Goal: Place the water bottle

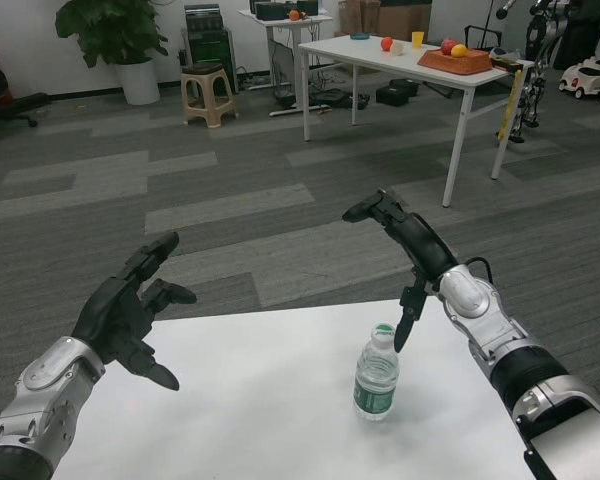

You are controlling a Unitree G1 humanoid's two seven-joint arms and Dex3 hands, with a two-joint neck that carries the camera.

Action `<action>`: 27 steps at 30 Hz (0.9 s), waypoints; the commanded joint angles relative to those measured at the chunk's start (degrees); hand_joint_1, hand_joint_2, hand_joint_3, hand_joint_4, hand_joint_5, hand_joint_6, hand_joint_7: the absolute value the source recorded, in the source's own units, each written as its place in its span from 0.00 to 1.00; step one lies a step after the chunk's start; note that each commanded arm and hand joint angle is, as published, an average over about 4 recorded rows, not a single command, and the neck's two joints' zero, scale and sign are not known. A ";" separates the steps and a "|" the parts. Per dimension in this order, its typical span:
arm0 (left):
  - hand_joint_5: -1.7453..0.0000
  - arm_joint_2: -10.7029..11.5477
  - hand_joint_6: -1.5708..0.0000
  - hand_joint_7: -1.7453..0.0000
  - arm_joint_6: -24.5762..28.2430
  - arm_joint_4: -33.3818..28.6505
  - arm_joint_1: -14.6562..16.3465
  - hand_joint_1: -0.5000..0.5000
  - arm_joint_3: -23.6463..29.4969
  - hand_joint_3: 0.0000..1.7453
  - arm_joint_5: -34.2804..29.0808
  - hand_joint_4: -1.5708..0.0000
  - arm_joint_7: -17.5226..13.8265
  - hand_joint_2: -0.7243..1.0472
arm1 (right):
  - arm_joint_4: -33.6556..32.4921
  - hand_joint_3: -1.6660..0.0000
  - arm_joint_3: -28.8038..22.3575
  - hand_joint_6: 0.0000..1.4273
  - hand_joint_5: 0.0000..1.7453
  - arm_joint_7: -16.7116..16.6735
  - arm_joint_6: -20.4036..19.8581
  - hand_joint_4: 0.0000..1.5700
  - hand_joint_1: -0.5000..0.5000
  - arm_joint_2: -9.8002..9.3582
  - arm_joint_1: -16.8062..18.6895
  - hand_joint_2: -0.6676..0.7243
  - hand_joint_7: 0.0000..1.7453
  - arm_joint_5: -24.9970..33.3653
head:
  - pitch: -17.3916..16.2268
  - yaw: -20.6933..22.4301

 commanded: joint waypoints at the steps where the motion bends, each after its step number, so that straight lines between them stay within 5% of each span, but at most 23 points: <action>1: 0.00 0.31 1.00 0.92 -0.44 -0.31 -0.18 0.00 0.44 0.05 0.21 1.00 0.28 0.30 | -0.96 1.00 -0.69 0.00 0.00 0.05 -0.34 0.00 0.04 -0.71 0.65 0.95 0.64 0.39 | 0.02 -0.07; 27: 0.00 0.31 1.00 0.92 -0.44 -0.97 0.45 0.00 1.06 0.03 0.39 1.00 0.37 0.30 | -2.15 1.00 -2.16 0.00 0.00 0.82 -0.26 0.00 0.04 -0.84 1.01 0.95 0.64 0.48 | 0.00 0.04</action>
